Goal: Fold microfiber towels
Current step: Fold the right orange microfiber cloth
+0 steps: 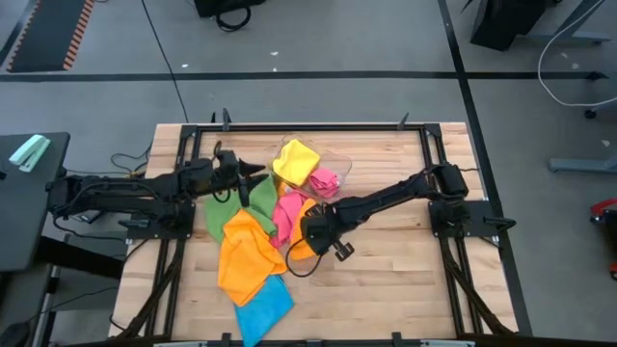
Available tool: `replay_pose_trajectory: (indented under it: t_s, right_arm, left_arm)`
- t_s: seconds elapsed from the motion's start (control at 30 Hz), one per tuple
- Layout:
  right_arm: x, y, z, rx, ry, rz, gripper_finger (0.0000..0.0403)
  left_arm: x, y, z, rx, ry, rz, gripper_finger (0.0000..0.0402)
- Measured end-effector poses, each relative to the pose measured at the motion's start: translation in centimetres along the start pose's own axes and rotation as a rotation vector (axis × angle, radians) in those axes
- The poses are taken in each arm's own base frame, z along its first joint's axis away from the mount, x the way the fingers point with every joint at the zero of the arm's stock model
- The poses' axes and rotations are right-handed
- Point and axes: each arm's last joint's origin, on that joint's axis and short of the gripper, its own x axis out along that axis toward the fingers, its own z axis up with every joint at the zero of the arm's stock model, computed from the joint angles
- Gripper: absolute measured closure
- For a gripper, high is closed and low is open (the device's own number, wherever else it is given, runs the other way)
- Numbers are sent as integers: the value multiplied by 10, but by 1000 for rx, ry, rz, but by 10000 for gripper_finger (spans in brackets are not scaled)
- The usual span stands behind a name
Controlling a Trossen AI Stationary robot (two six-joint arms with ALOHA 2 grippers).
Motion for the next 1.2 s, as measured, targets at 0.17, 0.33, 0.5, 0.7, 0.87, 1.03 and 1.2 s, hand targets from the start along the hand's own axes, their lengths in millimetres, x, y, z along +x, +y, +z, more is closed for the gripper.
replay_pose_trajectory:
  t_s: [0.17, 0.33, 0.5, 0.7, 0.87, 1.03, 1.2]
  right_arm:
    - [-11, 19, -1, 31, 50, 67, 399]
    - [-24, 46, -7, 23, 164, 169, 399]
    - [-73, 59, -13, 52, 141, 54, 399]
    - [-153, 63, -28, 208, -17, -443, 400]
    - [-207, 71, -46, 338, -196, -713, 400]
    - [-248, 80, -58, 401, -372, -898, 400]
    - [-277, 88, -69, 425, -506, -944, 400]
  left_arm:
    - [4, -18, -15, -10, 84, -83, 239]
    - [10, -31, -28, -42, 137, -132, 239]
    - [16, -39, -33, -89, 138, -162, 239]
    - [17, -46, -35, -95, 120, -202, 239]
    - [15, -51, -34, -99, 100, -233, 240]
    - [15, -54, -32, -105, 75, -252, 239]
    - [14, -55, -29, -115, 46, -265, 239]
